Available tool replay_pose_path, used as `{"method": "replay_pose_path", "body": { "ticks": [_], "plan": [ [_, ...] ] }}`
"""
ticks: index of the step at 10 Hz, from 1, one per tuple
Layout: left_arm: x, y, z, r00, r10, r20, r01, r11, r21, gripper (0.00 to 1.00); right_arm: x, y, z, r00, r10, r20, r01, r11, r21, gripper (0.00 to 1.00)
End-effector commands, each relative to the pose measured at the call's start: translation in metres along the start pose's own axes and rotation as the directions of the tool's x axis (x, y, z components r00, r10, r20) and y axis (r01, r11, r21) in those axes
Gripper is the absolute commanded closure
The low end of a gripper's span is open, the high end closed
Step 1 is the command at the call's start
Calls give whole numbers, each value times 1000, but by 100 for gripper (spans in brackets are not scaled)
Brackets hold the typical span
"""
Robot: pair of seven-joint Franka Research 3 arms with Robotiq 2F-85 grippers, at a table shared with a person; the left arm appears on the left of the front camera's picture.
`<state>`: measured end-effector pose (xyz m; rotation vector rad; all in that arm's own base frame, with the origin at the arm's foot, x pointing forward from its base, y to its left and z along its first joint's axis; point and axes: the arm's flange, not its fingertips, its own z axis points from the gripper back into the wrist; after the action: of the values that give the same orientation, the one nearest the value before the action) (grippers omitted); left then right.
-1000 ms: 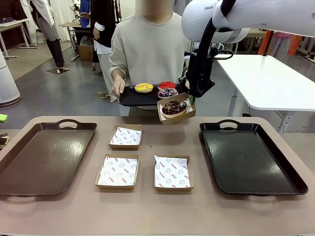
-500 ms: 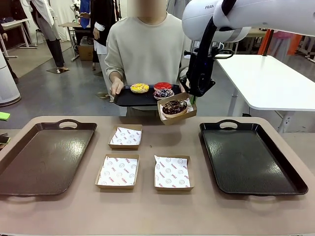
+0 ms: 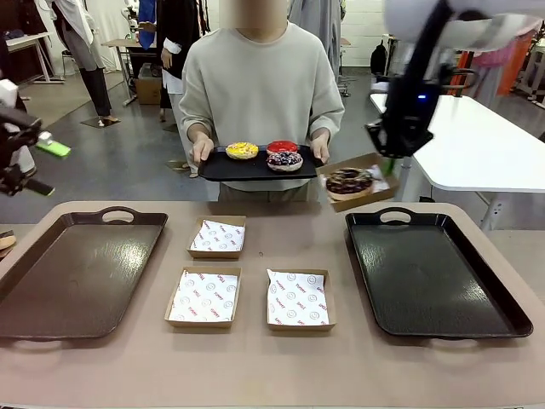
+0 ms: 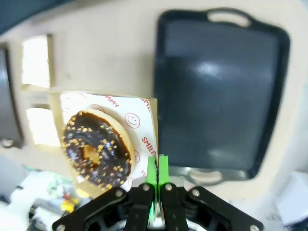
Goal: Individually package the donuts and arrange them on the tray.
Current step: Place the picked Paper togo box on the Handle tray while simultaneously picking up another Paper togo box from the table with the other hand.
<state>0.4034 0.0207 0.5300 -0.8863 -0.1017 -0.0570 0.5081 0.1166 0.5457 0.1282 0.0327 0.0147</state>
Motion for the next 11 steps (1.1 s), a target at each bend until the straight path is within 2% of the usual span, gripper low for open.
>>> {"method": "replay_pose_path", "body": {
  "ticks": [1, 3, 5, 8, 11],
  "plan": [
    [36, -22, -21, 997, 21, -80, -5, 982, 190, 0, -15, -52, -18, 999, -43, 20, 42, 998, 45, 99],
    [70, -40, -69, 996, 42, -82, -6, 921, 390, 0, -22, -100, -33, 996, -80, 36, 77, 994, 78, 99],
    [102, -44, -130, 995, 38, -88, 15, 846, 533, 0, -28, -140, -49, 991, -115, 64, 108, 988, 107, 99],
    [134, -30, -207, 994, 15, -105, 55, 772, 633, 0, -25, -172, -79, 990, -125, 70, 116, 987, 112, 99],
    [156, -15, -251, 993, -41, -113, 108, 717, 689, 0, -14, -179, -102, 993, -111, 33, 107, 989, 106, 99]
  ]
}}
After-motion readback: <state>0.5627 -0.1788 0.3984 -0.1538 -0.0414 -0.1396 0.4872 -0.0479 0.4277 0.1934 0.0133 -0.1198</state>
